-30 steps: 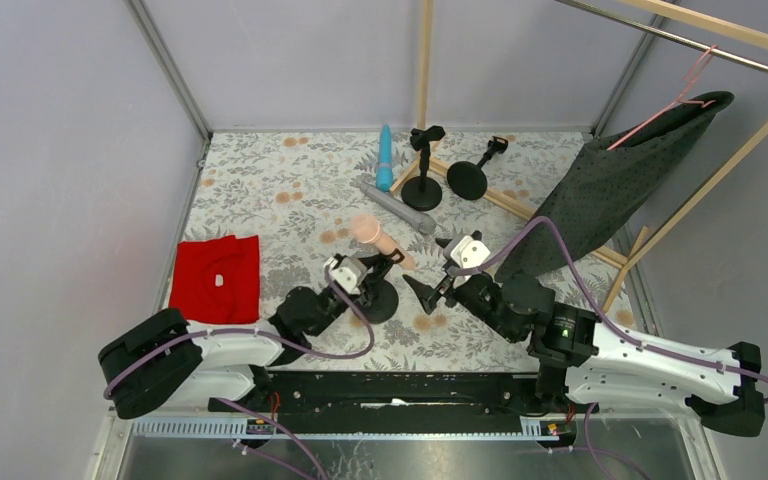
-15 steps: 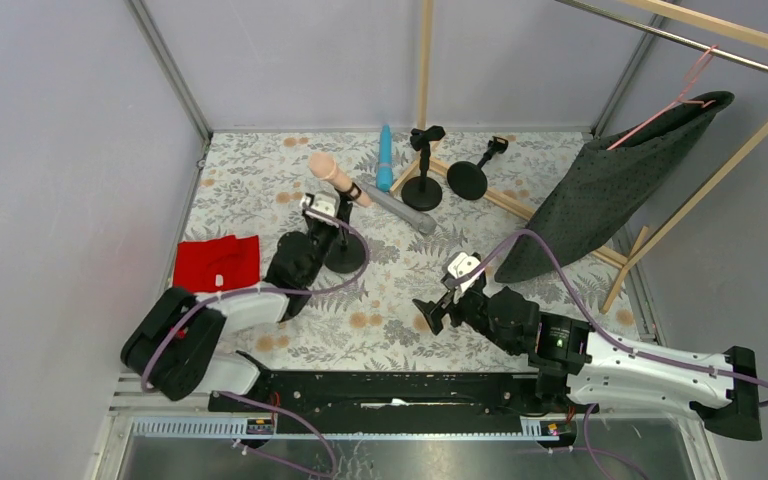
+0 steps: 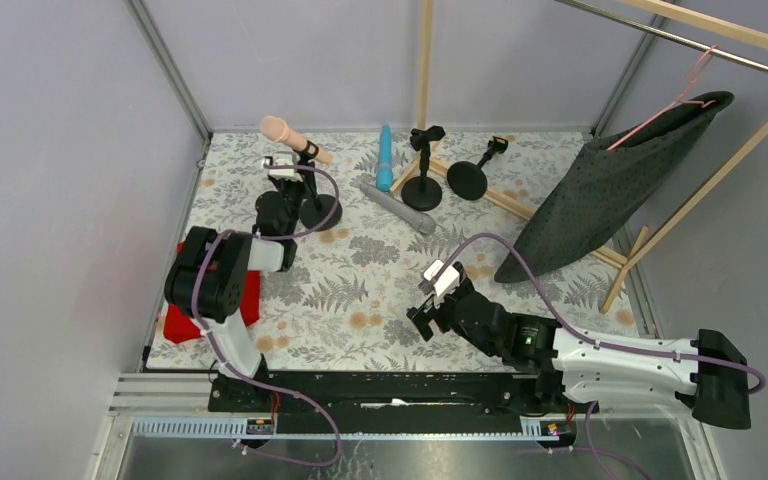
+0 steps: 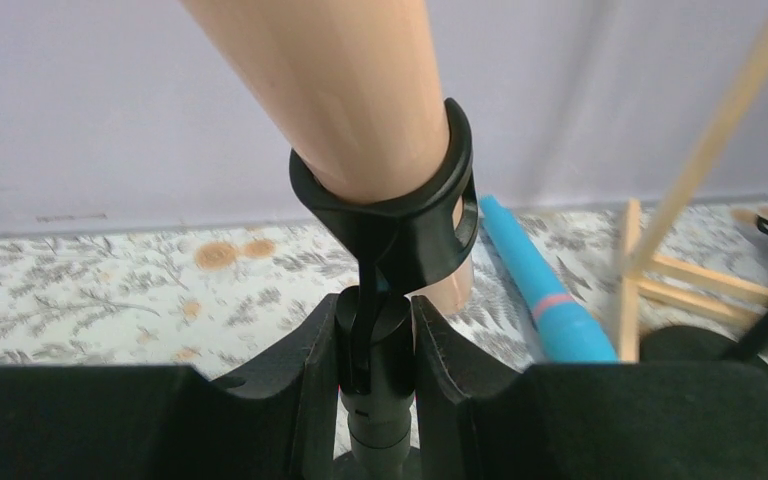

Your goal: Attach the microphones to the stand

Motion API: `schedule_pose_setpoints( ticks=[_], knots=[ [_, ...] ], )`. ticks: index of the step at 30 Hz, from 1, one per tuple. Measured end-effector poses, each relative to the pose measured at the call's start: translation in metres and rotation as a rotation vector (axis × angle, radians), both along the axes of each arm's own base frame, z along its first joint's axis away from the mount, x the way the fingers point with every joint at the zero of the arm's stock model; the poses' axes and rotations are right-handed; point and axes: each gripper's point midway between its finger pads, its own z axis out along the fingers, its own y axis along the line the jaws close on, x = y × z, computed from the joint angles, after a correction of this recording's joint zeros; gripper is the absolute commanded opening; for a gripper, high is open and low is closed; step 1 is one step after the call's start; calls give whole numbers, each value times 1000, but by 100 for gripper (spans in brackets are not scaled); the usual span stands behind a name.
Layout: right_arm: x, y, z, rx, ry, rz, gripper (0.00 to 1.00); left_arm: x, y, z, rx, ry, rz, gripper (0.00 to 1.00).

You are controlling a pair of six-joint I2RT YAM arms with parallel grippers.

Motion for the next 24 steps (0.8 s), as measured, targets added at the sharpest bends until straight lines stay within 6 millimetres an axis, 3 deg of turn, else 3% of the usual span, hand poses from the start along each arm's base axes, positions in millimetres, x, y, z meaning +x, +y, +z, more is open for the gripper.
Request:
schedule_pose_setpoints(
  ticks=[11, 14, 16, 20, 24],
  knots=[
    [9, 10, -22, -47, 16, -15, 96, 51, 73, 1, -16, -85, 71, 0],
    [10, 11, -29, -67, 24, -17, 96, 59, 87, 1, -4, -93, 74, 14],
    [10, 12, -31, -75, 26, -17, 96, 61, 93, 0, 11, -88, 74, 36],
    [11, 14, -32, -87, 22, -14, 96, 64, 93, 1, 39, -83, 61, 52],
    [13, 17, -26, -81, 16, -13, 96, 65, 90, 4, 36, -92, 53, 60]
  ],
)
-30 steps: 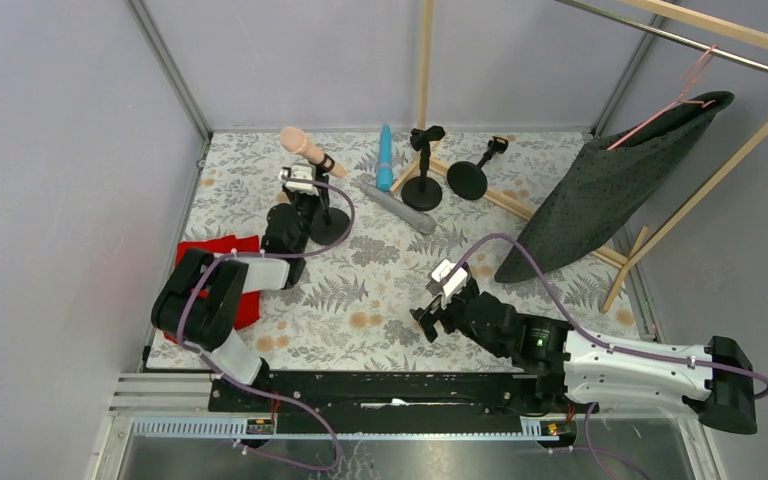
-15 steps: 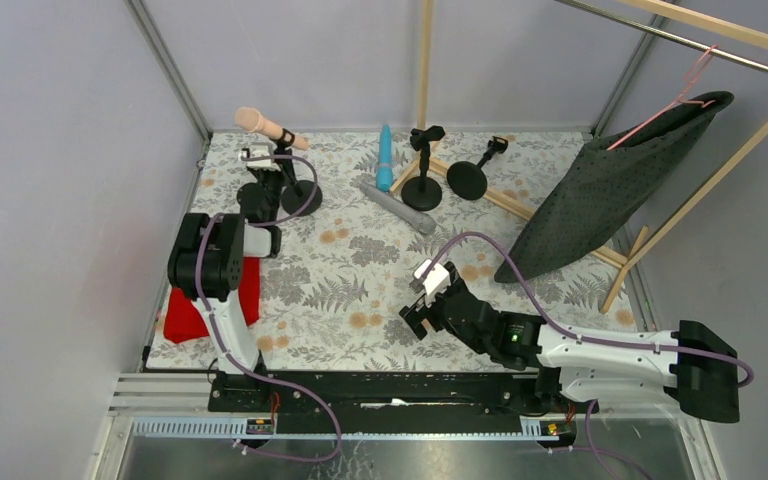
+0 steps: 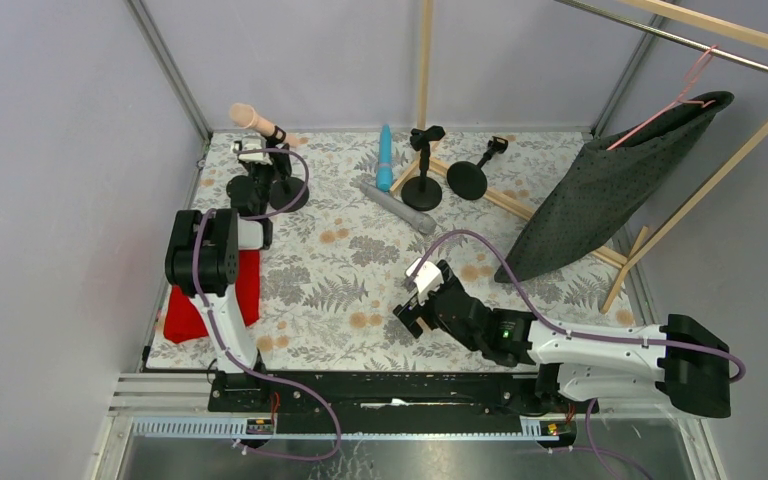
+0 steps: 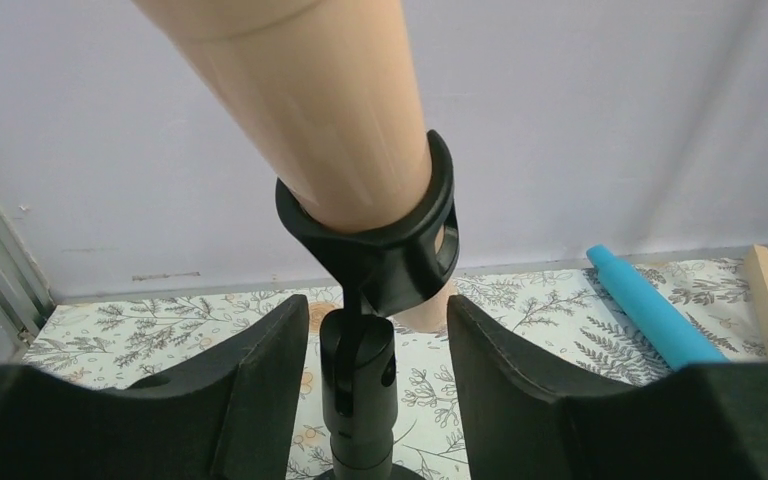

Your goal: Attach the microphones to the stand

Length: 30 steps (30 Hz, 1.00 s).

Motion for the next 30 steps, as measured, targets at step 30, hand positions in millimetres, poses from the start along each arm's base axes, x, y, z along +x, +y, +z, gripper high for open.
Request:
schedule_pose_setpoints(
  ticks=[30],
  knots=[
    [50, -41, 78, 110, 121, -423, 98, -168, -159, 2, -372, 469, -61, 99]
  ],
)
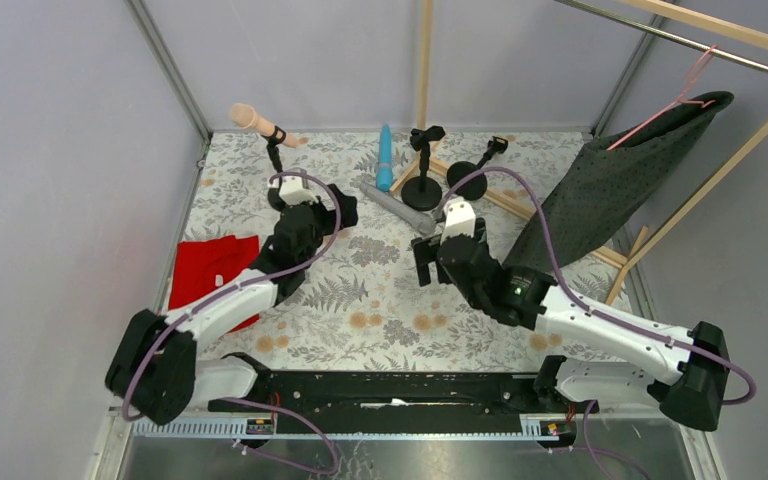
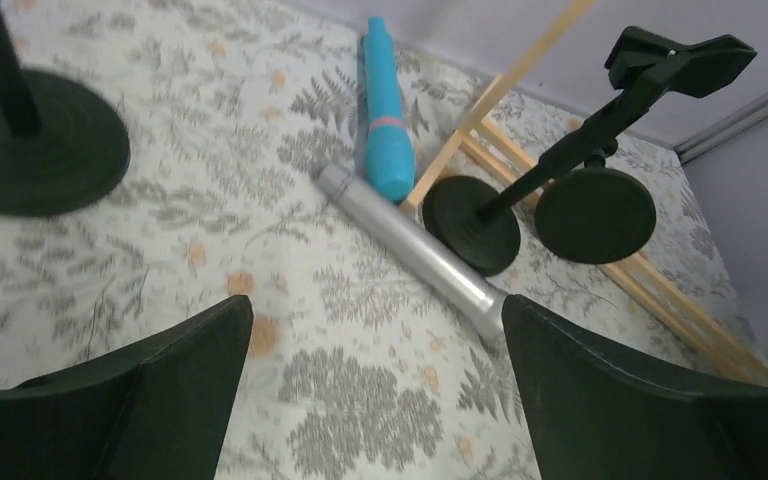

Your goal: Attach the microphones to the stand

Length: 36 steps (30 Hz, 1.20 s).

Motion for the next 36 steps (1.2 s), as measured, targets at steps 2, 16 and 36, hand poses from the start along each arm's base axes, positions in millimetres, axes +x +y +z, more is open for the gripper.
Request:
schedule_pose_setpoints(
  ticks=[2, 16, 36],
  knots=[
    [15, -11, -5, 1, 21, -52, 97, -14, 3, -4, -36, 69, 7, 99],
    [157, -1, -39, 79, 57, -169, 94, -106, 37, -3, 37, 311, -56, 99],
    [294, 21, -78, 157, -166, -118, 79, -133, 48, -4, 162, 315, -142, 99]
  ],
)
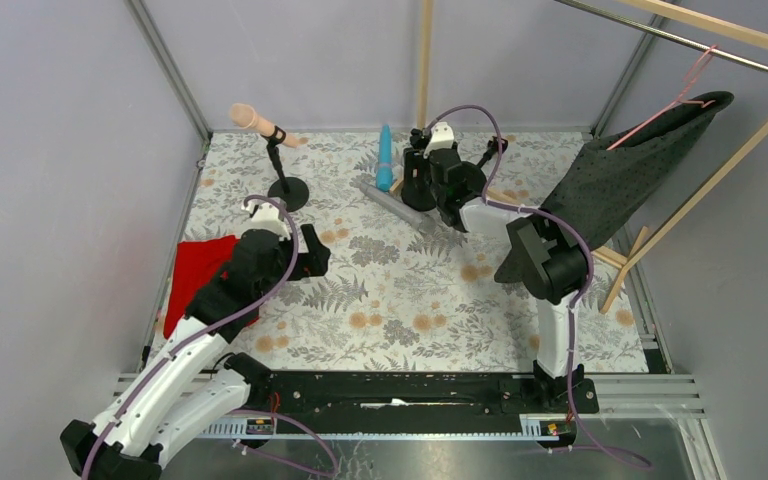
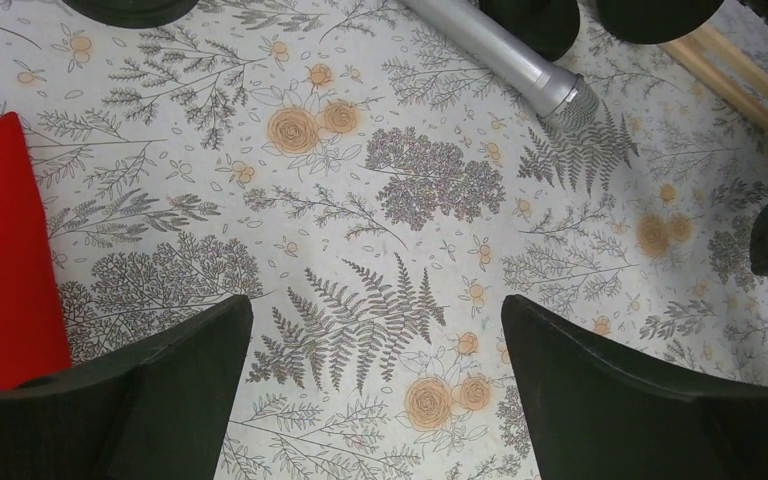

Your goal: Attach the microphones to the stand

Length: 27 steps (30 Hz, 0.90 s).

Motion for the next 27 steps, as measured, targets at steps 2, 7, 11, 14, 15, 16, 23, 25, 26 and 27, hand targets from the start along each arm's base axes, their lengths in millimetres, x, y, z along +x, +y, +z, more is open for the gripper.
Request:
schedule_pose_setpoints(
  ticks=[2, 7, 11, 14, 15, 16, 23, 25, 26, 27],
  knots=[
    [10, -2, 0, 1, -13, -9, 73, -1, 1, 4, -4, -13, -1, 99],
    [27, -11, -3, -3, -28, -26, 57, -2, 1, 7, -7, -26, -3, 99],
    [32, -14, -3, -7, -33, -18, 47, -2, 1, 6, -6, -24, -4, 99],
    [32, -13, -3, -19, -38, 5, 39, -2, 1, 6, -5, -24, -4, 99],
    [32, -13, -3, -32, -41, 13, 36, -2, 1, 6, -5, -24, -4, 99],
    [32, -13, -3, -42, -44, 16, 34, -2, 1, 6, -5, -24, -4, 99],
    [20, -16, 3, -115, -41, 71, 18, -3, 2, 11, -11, -41, -6, 99],
    [13, -17, 9, -125, -40, 93, 17, -3, 2, 11, -11, -41, -6, 99],
    [10, -16, 15, -127, -44, 105, 17, -3, 3, 10, -9, -39, -6, 99],
    [7, -16, 22, -128, -51, 116, 16, -4, 2, 10, -10, -39, -7, 99]
  ],
)
